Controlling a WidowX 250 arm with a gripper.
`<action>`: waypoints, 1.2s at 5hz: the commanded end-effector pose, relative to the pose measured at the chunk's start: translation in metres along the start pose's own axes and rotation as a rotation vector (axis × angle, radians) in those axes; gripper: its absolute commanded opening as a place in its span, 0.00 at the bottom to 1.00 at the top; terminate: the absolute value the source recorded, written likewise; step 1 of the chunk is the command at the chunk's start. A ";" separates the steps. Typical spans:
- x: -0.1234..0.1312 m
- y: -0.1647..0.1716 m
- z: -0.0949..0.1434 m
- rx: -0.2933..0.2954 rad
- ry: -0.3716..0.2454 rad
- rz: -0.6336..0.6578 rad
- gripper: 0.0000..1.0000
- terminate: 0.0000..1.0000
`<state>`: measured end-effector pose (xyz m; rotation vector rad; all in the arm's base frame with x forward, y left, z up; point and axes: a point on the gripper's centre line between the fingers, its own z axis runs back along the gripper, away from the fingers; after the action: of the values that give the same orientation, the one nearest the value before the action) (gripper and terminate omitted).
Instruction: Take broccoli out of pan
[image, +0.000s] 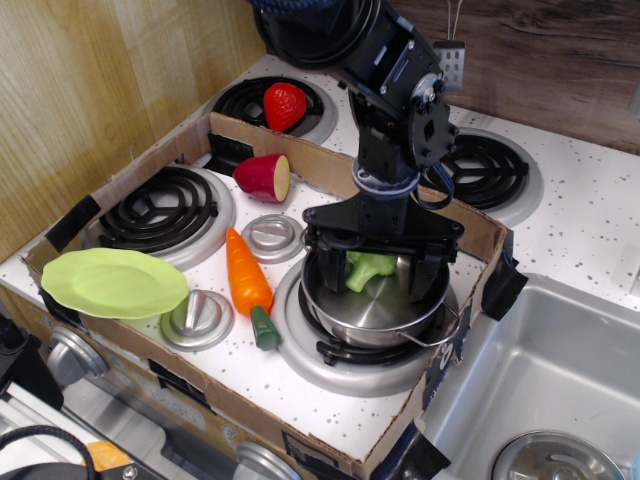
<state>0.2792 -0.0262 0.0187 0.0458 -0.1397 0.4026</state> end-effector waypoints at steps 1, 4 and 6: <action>0.004 -0.003 0.010 0.014 -0.012 0.043 0.00 0.00; 0.018 0.008 0.077 0.102 -0.047 0.121 0.00 0.00; 0.050 0.064 0.108 0.195 -0.113 0.178 0.00 0.00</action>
<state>0.2761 0.0453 0.1123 0.2635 -0.1436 0.5807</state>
